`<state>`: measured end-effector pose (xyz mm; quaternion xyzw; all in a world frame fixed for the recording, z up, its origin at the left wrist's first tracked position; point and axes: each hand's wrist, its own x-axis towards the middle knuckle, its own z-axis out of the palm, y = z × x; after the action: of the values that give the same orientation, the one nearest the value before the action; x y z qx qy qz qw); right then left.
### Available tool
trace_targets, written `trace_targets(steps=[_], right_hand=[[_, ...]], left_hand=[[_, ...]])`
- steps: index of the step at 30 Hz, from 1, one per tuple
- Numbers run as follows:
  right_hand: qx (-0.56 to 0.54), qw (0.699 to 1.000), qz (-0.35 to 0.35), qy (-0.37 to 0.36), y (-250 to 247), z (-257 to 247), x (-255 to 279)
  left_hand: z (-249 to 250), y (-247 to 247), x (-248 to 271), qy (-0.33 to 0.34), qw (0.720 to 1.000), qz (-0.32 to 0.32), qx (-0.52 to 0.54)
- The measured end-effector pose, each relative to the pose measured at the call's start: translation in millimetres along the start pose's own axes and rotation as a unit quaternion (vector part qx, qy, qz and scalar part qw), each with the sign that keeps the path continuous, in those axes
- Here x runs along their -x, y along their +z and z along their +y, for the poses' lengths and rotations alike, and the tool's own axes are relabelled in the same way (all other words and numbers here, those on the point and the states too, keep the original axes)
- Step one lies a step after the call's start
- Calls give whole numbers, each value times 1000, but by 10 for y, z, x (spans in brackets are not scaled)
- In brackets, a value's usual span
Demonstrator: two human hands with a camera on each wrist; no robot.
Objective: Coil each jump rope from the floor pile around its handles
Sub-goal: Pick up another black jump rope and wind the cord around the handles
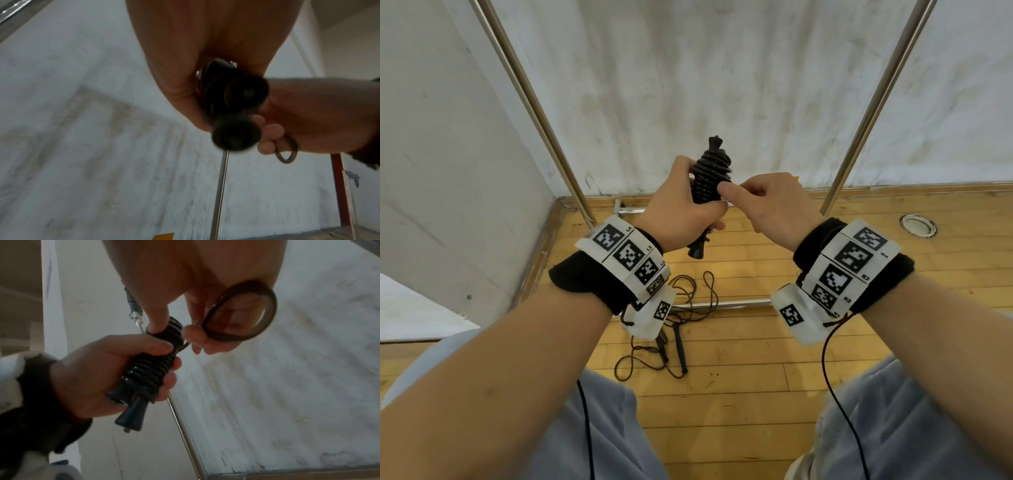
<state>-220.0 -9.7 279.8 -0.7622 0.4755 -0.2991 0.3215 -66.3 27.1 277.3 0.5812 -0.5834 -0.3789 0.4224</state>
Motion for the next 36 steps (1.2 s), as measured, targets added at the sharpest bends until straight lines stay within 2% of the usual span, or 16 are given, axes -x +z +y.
trace_targets(steps=[3,6,8,12,17,20,24,27,33,36], right_hand=[[-11,1000,-22,-7,35,-48,44],[-4,1000,-19,-4,54,-23,33],[-23,1000,-18,2,28,21,6],[-75,996,-42,-3,-32,84,-16],[-47,998,-41,-16,11,78,-37],[-58,998,-25,-10,20,67,-49],[-128,990,-60,-23,-69,102,-53],[-146,986,-74,-38,-91,131,-51],[-102,993,-65,7,-63,122,-74],[-77,996,-39,2,-66,122,-69]], left_hand=[[0,26,-8,7,999,35,-26],[-3,79,-16,8,998,39,-56],[12,94,-18,5,999,6,-52],[53,30,-32,-19,998,-59,27],[16,107,-2,39,995,-33,-85],[8,78,8,31,993,-31,-109],[46,-112,9,-37,996,-73,32],[61,-183,17,-50,989,-98,96],[43,-101,8,-11,998,-29,51],[3,-102,-14,8,999,-6,32]])
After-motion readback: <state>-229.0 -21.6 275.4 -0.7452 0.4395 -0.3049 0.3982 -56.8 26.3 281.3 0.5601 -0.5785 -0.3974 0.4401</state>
